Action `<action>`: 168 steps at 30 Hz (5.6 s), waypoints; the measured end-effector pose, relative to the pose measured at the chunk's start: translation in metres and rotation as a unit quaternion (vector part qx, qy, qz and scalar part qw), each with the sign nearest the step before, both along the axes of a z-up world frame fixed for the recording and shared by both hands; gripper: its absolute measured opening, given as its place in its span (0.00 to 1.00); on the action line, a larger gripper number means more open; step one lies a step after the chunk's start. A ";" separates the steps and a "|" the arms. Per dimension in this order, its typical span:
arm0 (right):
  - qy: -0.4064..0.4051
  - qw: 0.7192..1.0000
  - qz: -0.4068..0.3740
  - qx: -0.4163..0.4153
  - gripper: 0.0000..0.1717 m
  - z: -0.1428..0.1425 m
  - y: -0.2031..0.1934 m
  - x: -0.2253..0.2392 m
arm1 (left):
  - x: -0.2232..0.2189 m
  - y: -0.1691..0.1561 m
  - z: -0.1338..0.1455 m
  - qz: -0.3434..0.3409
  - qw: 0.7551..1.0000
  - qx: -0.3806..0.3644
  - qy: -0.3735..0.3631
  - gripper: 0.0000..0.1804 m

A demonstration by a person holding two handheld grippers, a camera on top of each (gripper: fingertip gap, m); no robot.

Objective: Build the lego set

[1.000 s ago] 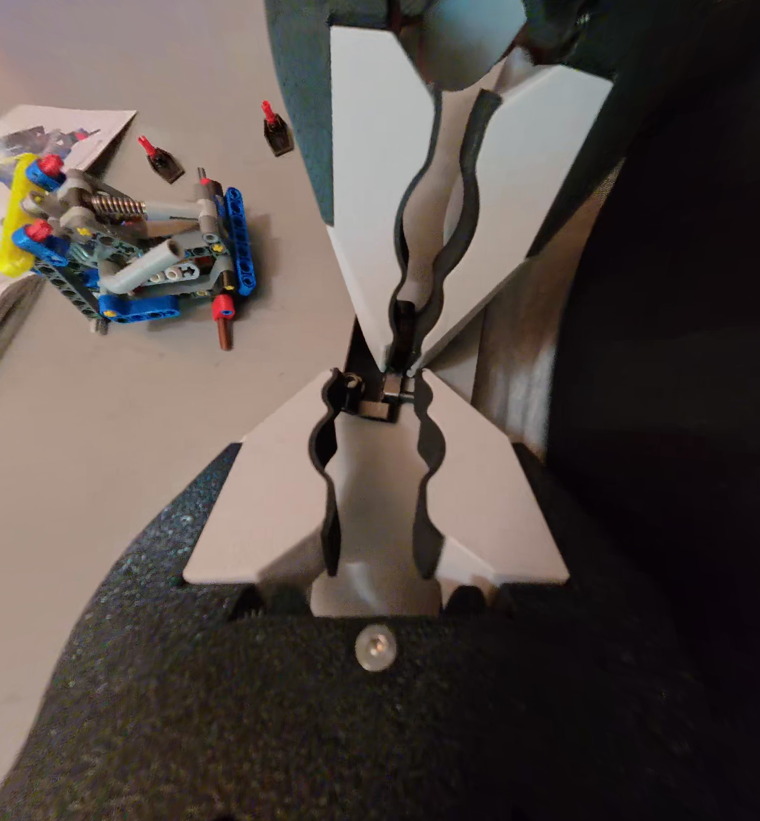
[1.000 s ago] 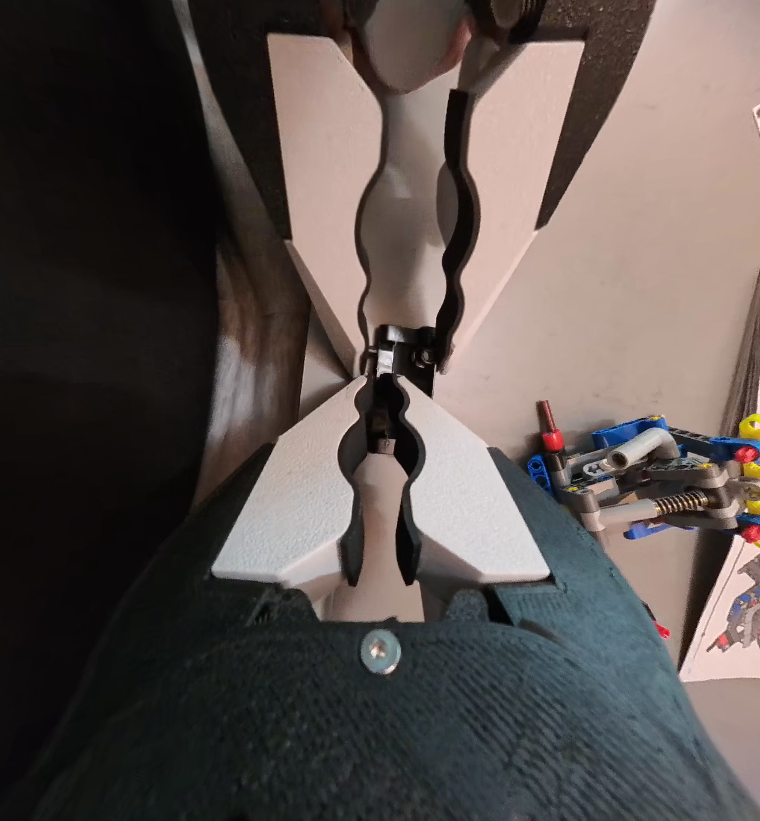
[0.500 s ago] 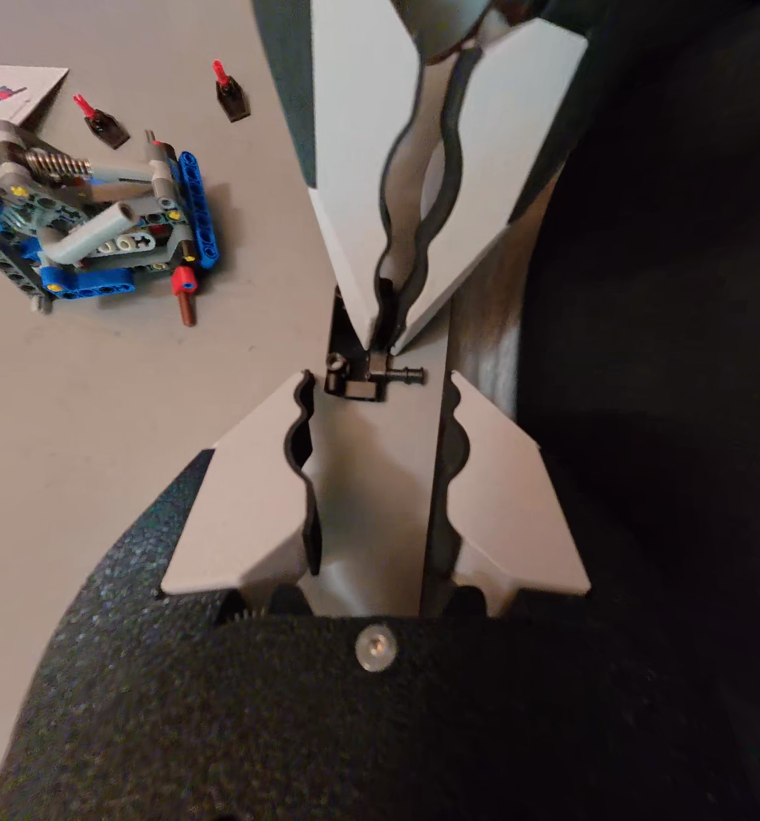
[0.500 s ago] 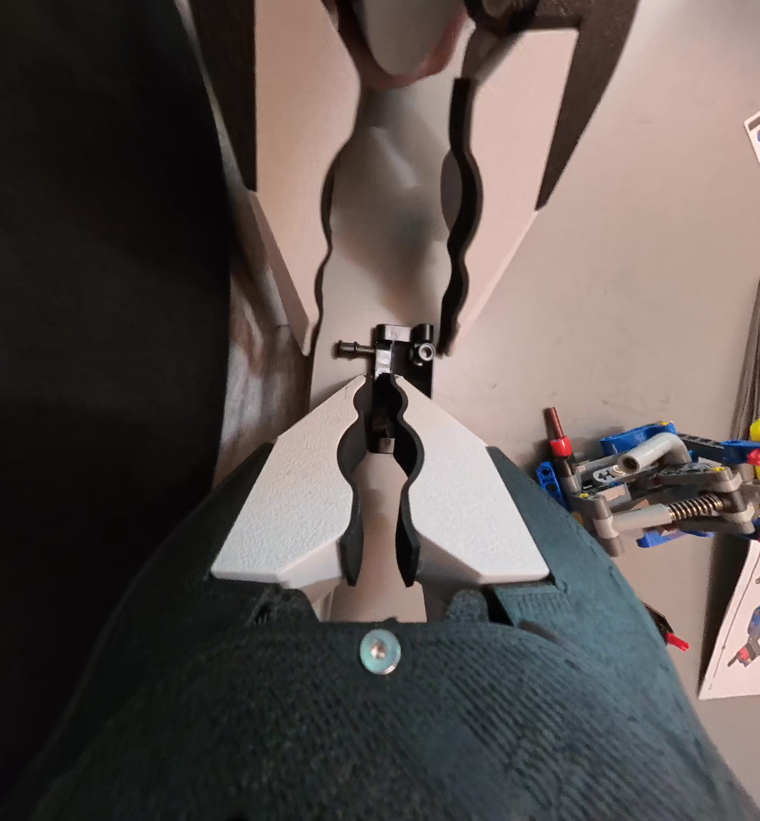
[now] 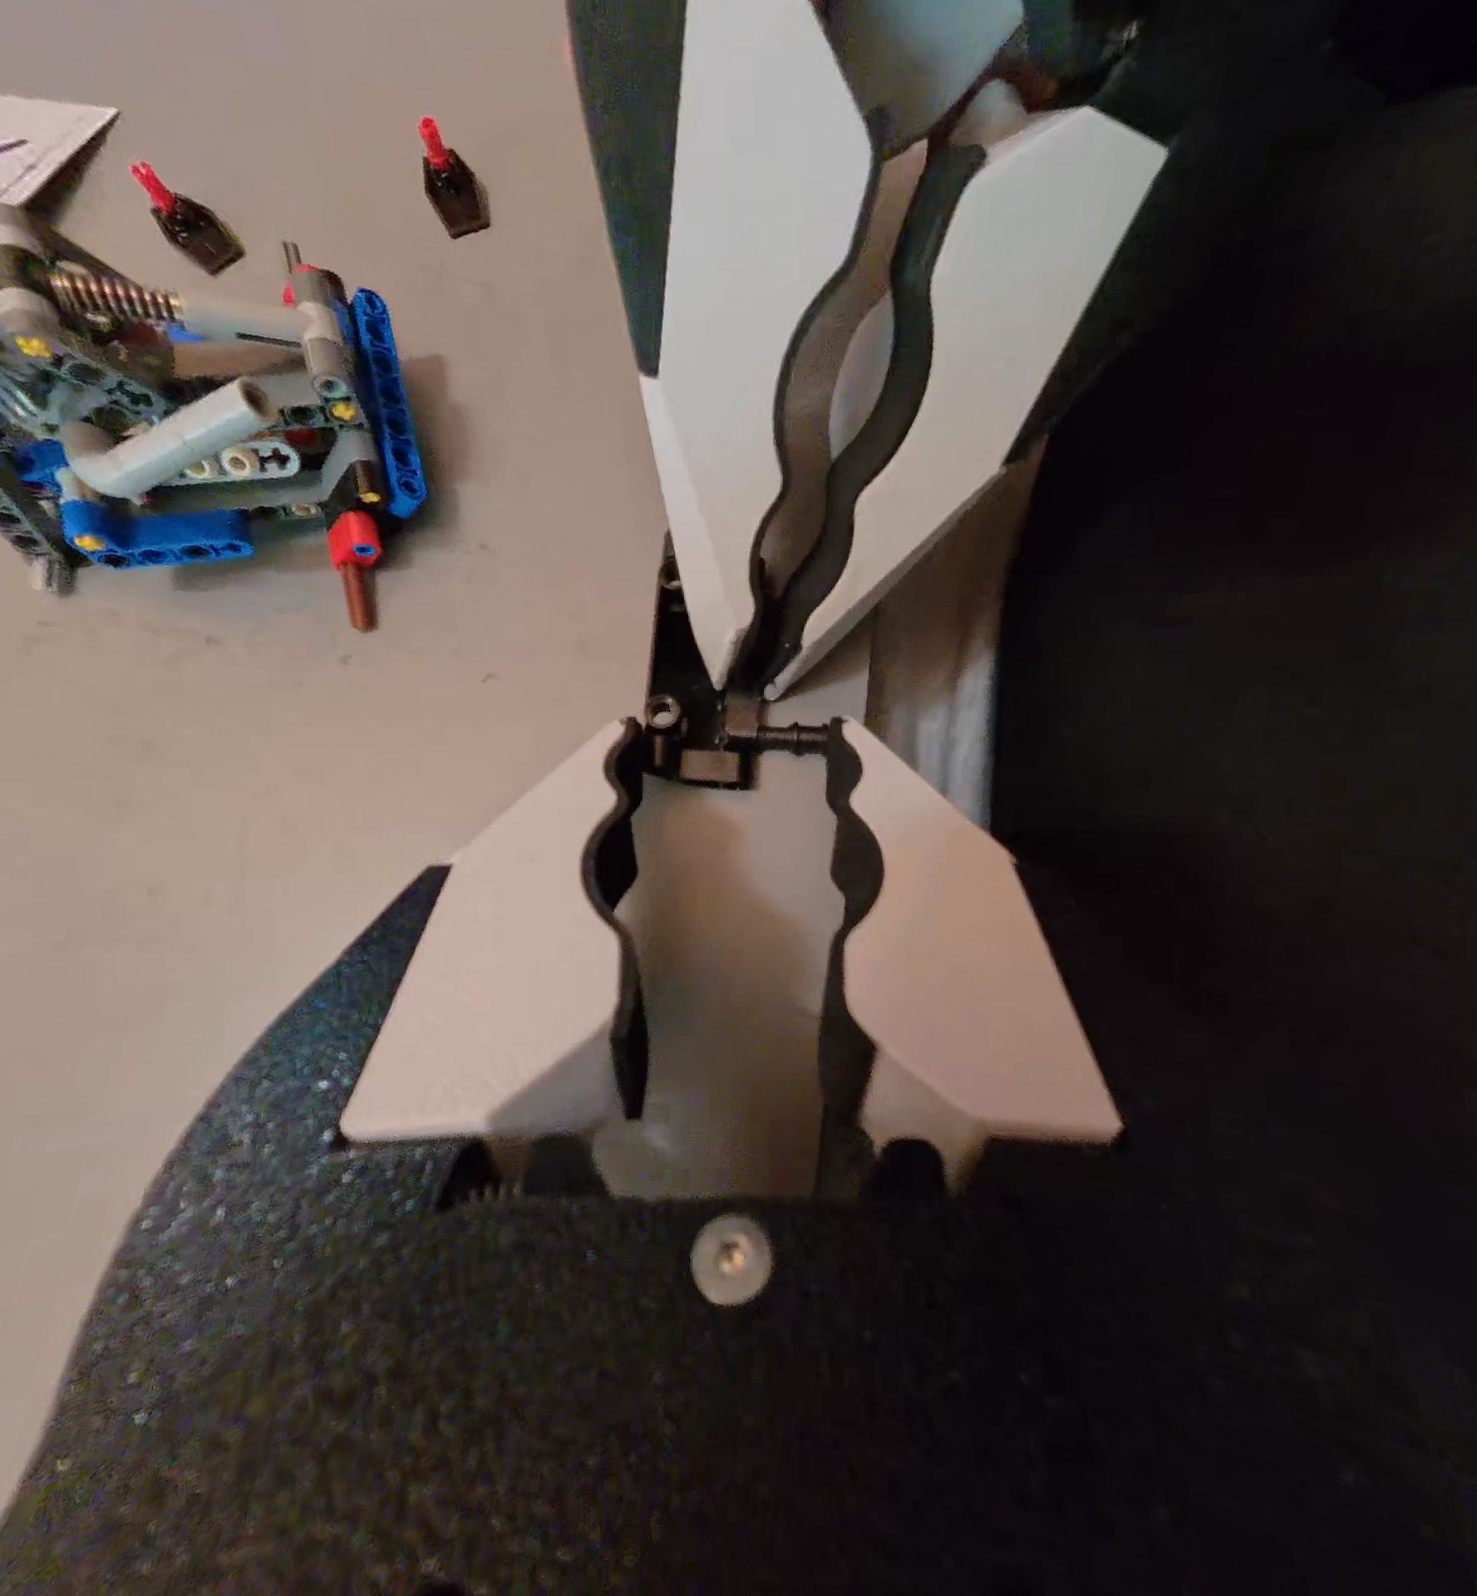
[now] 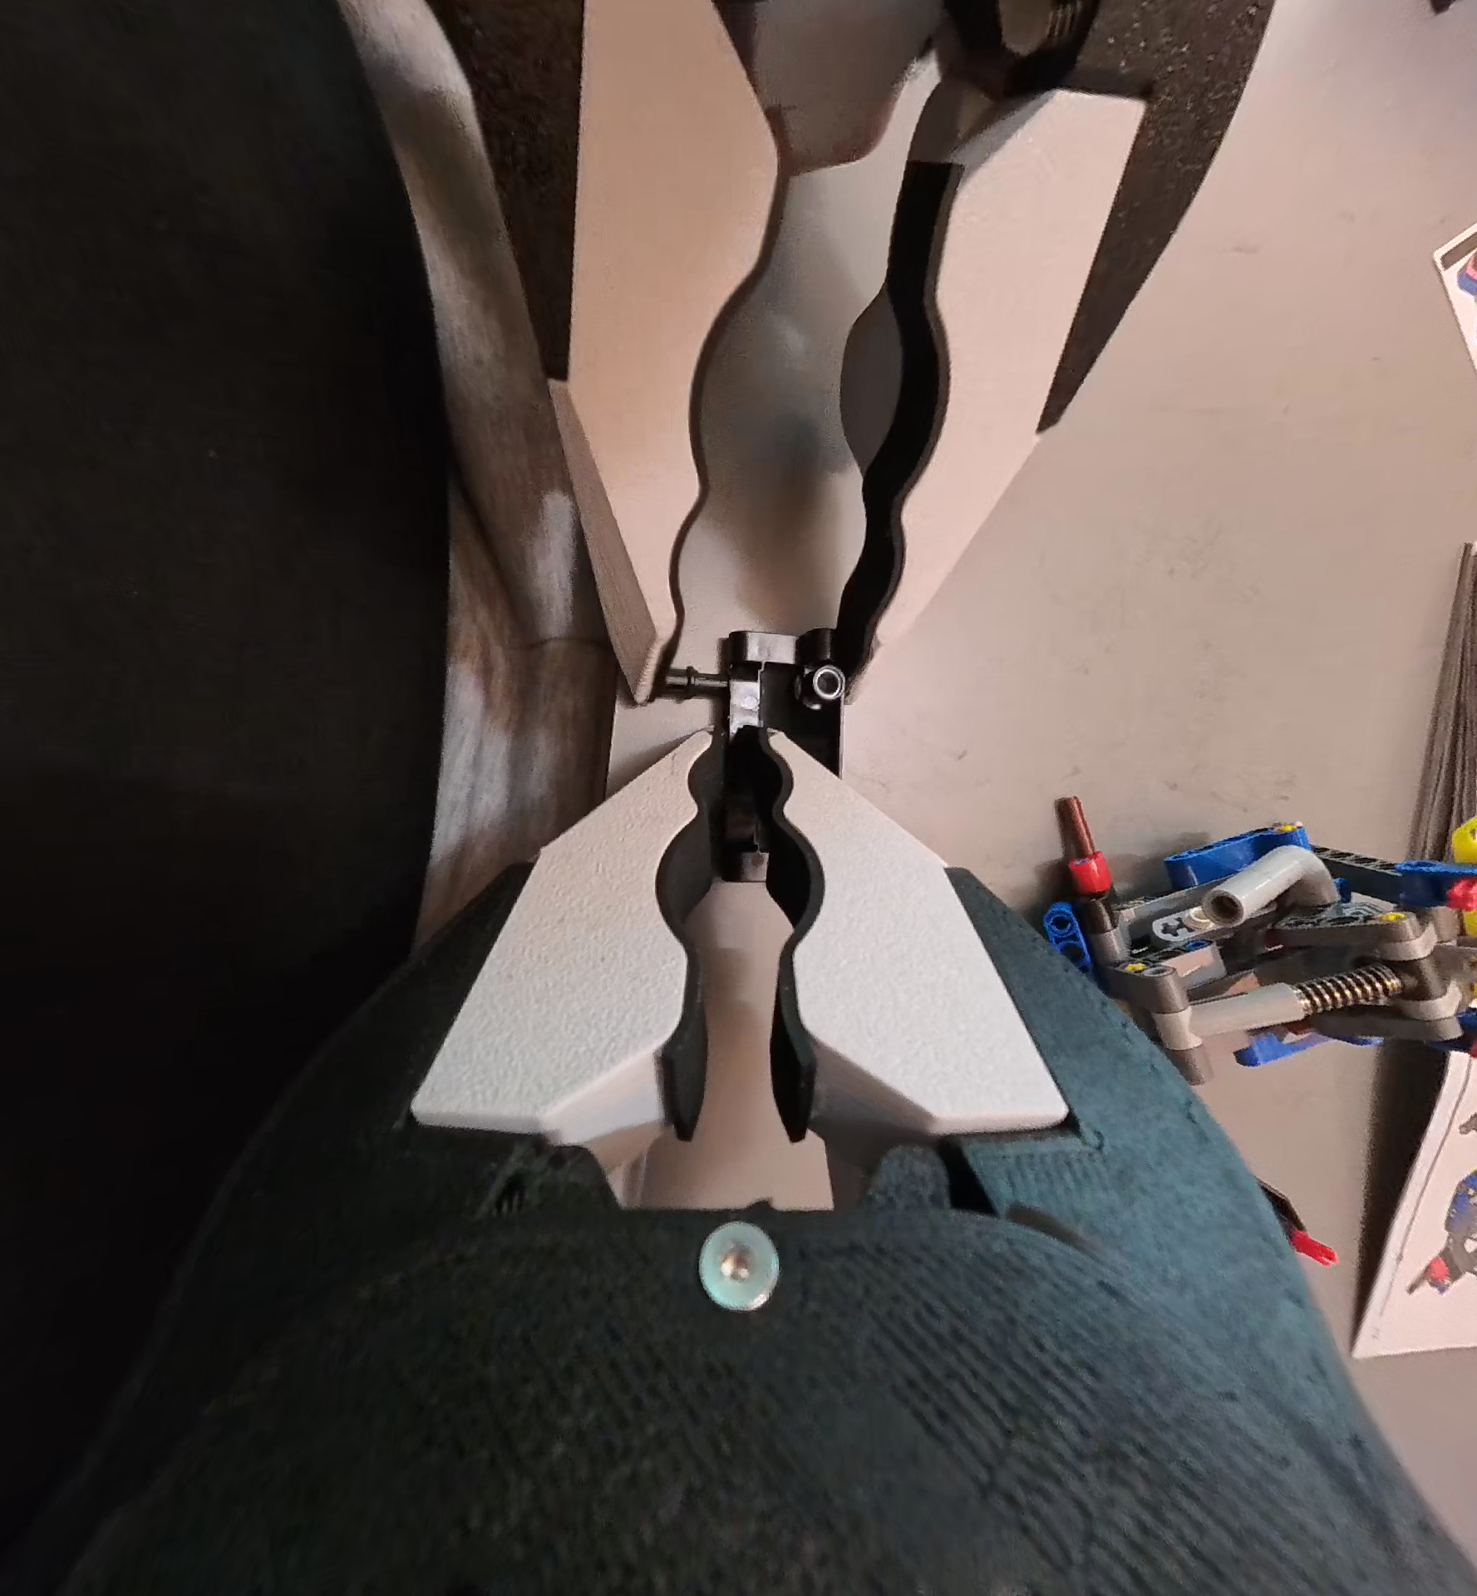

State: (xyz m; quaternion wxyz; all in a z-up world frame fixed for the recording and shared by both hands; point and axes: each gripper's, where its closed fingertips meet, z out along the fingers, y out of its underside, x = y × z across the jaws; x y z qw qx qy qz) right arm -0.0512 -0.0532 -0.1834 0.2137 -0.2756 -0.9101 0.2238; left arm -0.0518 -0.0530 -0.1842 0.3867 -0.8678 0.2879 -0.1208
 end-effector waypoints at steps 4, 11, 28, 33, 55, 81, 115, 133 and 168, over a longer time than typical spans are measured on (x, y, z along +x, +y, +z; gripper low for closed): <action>-0.005 1.000 0.001 -0.023 0.02 0.001 -0.002 0.000 | 0.001 -0.001 0.000 -0.010 1.000 0.006 0.005 0.22; -0.019 0.998 0.019 -0.059 0.15 -0.001 -0.015 0.008 | 0.002 -0.004 0.000 -0.018 1.000 0.004 0.002 0.22; 0.007 0.999 0.037 0.017 0.12 -0.002 -0.018 0.009 | 0.010 -0.017 -0.005 -0.053 0.997 0.027 0.058 0.28; 0.006 0.997 0.061 0.036 0.12 -0.003 -0.019 0.008 | 0.008 -0.014 -0.004 -0.035 0.997 0.028 0.056 0.23; 0.008 0.995 -0.014 -0.099 0.15 0.002 -0.030 0.012 | 0.006 -0.010 0.001 0.004 0.970 0.162 0.180 0.23; 0.023 0.999 0.003 -0.022 0.13 -0.001 -0.028 0.011 | 0.009 -0.008 0.000 0.009 0.980 0.113 0.164 0.21; 0.040 0.998 -0.006 -0.041 0.14 -0.003 -0.025 0.011 | 0.010 -0.007 -0.002 0.008 0.988 0.073 0.136 0.21; 0.035 0.998 0.011 -0.059 0.14 -0.002 -0.029 0.016 | 0.014 -0.014 -0.002 -0.031 0.995 0.035 0.093 0.23; 0.091 0.995 -0.025 -0.027 0.04 0.001 -0.018 0.016 | 0.012 -0.026 0.001 0.088 0.992 0.083 0.030 0.22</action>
